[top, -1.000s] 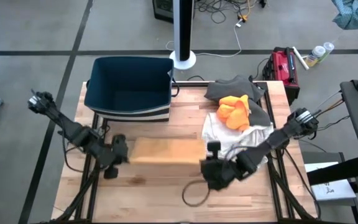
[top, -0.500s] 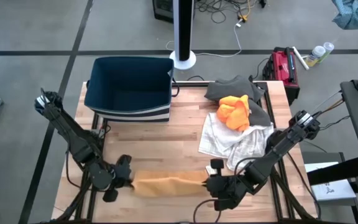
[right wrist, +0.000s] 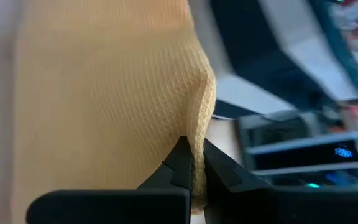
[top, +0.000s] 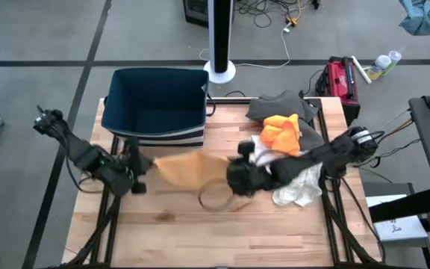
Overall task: Fold towel
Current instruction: Fold the yellow kitchen towel
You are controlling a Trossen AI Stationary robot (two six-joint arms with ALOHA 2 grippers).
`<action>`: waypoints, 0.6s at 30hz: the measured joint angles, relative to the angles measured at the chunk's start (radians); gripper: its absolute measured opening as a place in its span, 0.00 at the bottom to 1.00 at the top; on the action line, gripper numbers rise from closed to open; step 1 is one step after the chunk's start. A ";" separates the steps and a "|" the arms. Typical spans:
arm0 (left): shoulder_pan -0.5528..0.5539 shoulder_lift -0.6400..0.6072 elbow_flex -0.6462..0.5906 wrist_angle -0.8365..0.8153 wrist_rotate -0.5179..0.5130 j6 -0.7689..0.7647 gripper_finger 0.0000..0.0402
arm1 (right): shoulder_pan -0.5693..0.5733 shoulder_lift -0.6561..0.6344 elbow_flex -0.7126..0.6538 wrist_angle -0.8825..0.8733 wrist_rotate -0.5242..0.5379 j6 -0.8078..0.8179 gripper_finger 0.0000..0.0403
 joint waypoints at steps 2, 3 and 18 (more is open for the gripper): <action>0.042 -0.043 0.018 -0.022 -0.020 0.040 0.00 | -0.042 0.000 0.028 0.007 0.005 -0.056 0.01; 0.058 -0.066 0.023 -0.013 -0.018 0.051 0.00 | -0.053 -0.002 0.039 0.012 0.003 -0.071 0.01; -0.085 0.017 -0.297 0.610 0.404 -0.056 0.00 | 0.257 0.009 -0.020 -0.022 -0.177 0.323 0.01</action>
